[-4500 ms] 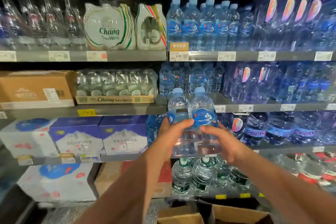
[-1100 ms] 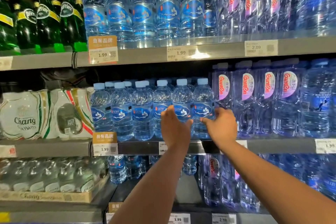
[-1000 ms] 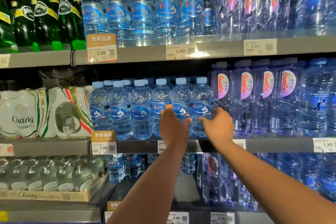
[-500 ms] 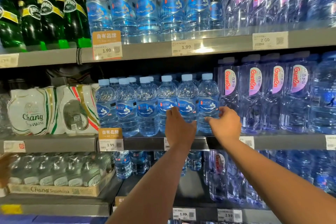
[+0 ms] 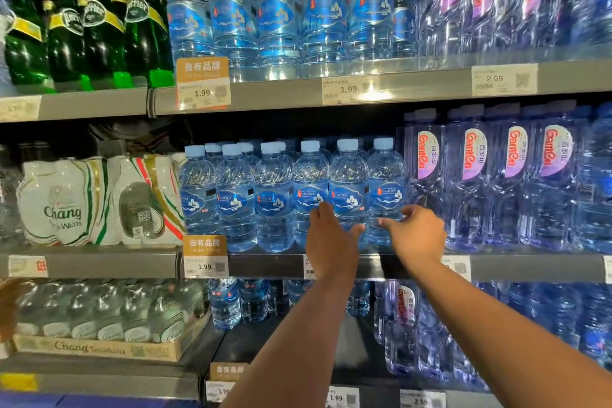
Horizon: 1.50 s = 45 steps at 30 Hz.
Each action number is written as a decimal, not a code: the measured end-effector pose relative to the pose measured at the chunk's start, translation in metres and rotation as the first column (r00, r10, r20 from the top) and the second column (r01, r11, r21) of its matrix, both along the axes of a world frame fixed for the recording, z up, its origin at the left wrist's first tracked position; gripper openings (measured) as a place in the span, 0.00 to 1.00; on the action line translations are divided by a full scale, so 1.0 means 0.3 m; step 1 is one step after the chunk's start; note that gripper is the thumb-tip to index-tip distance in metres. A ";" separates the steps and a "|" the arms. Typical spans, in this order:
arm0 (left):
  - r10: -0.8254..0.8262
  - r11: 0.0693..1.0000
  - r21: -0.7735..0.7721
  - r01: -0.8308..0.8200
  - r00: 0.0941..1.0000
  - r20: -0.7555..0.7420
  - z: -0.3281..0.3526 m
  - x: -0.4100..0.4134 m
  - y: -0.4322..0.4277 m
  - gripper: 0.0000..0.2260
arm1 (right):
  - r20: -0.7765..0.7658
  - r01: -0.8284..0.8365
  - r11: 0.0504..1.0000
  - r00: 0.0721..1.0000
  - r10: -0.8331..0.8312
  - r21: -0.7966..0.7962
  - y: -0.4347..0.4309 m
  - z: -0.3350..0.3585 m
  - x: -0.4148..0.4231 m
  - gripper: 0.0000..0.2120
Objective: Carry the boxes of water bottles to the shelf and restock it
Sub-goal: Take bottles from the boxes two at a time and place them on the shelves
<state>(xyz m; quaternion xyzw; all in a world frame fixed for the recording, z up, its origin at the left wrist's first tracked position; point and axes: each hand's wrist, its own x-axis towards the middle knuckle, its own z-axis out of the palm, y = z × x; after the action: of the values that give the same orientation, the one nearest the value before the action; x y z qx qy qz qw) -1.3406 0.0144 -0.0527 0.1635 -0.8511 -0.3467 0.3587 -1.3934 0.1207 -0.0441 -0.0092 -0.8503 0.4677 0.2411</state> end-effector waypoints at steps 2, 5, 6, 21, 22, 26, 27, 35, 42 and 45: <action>-0.018 0.998 0.066 0.019 1.000 -0.010 -0.003 0.009 0.001 0.30 | -0.013 -0.024 1.000 1.000 0.024 0.012 0.007 -0.003 0.009 0.22; -0.066 0.998 0.001 0.066 0.998 0.015 -0.019 0.048 -0.006 0.28 | -0.023 -0.075 0.994 0.997 0.077 0.085 0.016 0.011 0.045 0.17; -0.075 0.994 -0.070 0.078 0.996 0.054 -0.023 0.065 -0.013 0.27 | -0.010 -0.101 0.984 0.995 0.104 0.144 0.016 0.019 0.062 0.15; 0.122 0.805 -0.541 0.243 0.825 0.552 -0.035 0.432 -0.239 0.16 | 0.297 -0.322 0.510 0.946 0.133 0.798 -0.118 0.003 0.497 0.15; 0.123 0.805 -0.540 0.248 0.819 0.560 -0.058 0.477 -0.260 0.16 | 0.299 -0.323 0.508 0.945 0.132 0.799 -0.134 -0.016 0.543 0.16; 0.101 0.797 -0.523 0.302 0.787 0.608 -0.182 0.666 -0.336 0.17 | 0.373 -0.398 0.501 0.915 0.155 0.769 -0.219 -0.145 0.710 0.16; 0.090 0.804 -0.504 0.315 0.774 0.627 -0.219 0.712 -0.355 0.17 | 0.398 -0.419 0.492 0.904 0.154 0.763 -0.244 -0.184 0.753 0.17; 0.059 0.816 -0.425 0.392 0.674 0.736 -0.534 1.012 -0.490 0.14 | 0.517 -0.514 0.425 0.847 0.119 0.745 -0.404 -0.506 1.046 0.19; 0.021 0.825 -0.353 0.442 0.600 0.800 -0.818 1.115 -0.507 0.13 | 0.638 -0.613 0.387 0.766 0.076 0.689 -0.435 -0.757 1.169 0.19; 0.006 0.835 -0.290 0.467 0.519 0.854 -0.949 1.137 -0.502 0.14 | 0.683 -0.658 0.379 0.725 0.089 0.650 -0.437 -0.885 1.194 0.14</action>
<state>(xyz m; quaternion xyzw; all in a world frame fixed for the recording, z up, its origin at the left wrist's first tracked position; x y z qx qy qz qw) -0.9996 -0.1362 -0.3374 0.0920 -0.9888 -0.0478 -0.1077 -1.0352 -0.0103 -0.3096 0.1853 -0.9696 -0.0079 -0.1597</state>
